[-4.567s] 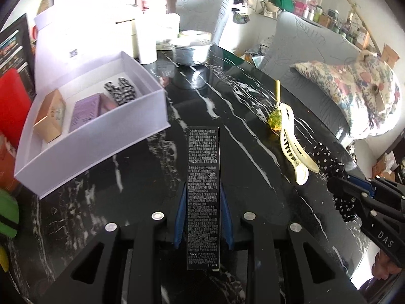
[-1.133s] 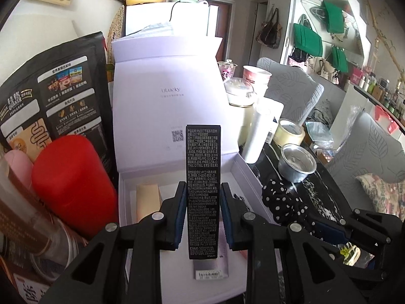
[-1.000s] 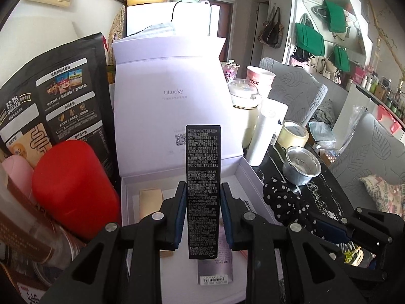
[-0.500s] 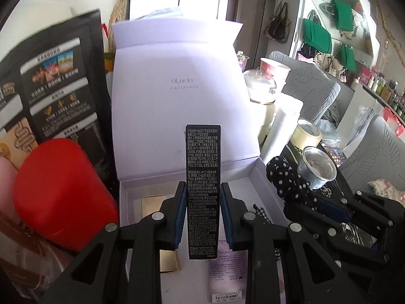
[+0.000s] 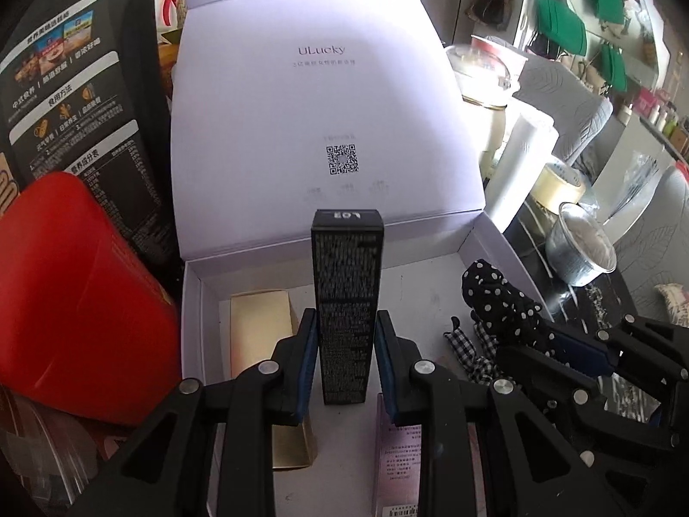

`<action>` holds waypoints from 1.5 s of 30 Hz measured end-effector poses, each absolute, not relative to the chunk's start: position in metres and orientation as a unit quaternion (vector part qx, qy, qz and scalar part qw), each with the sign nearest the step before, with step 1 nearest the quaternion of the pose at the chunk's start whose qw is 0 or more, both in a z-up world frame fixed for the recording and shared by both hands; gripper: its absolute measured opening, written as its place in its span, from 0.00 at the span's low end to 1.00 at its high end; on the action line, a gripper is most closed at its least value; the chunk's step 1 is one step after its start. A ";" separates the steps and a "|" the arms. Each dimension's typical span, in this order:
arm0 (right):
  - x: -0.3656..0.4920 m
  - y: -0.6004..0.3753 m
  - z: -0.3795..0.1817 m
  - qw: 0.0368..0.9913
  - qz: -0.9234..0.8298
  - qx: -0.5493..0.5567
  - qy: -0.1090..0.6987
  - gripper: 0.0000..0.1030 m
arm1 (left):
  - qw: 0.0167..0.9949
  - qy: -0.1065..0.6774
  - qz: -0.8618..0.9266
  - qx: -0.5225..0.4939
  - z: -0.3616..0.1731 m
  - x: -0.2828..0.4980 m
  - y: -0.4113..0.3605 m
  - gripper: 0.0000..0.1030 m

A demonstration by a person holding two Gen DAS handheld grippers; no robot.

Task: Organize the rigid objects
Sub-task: 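Open the left tool to release the black box while the right tool drops the polka-dot scrunchie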

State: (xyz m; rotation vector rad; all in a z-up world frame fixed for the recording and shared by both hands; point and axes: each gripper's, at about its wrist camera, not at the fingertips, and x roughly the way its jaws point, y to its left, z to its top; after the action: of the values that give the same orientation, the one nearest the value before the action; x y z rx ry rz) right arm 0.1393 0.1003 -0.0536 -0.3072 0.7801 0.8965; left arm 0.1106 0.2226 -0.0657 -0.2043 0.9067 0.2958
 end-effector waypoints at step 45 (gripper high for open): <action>0.136 0.083 -0.037 0.836 0.385 -0.140 0.366 0.33 | 0.865 0.459 0.173 -0.106 -0.049 0.104 0.226 0.25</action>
State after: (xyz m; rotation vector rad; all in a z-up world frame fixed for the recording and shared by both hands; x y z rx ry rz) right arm 0.1364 0.0833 -0.0369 -0.2959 0.7751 0.8142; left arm 0.1038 0.2264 -0.0492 -0.2219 0.9607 0.3630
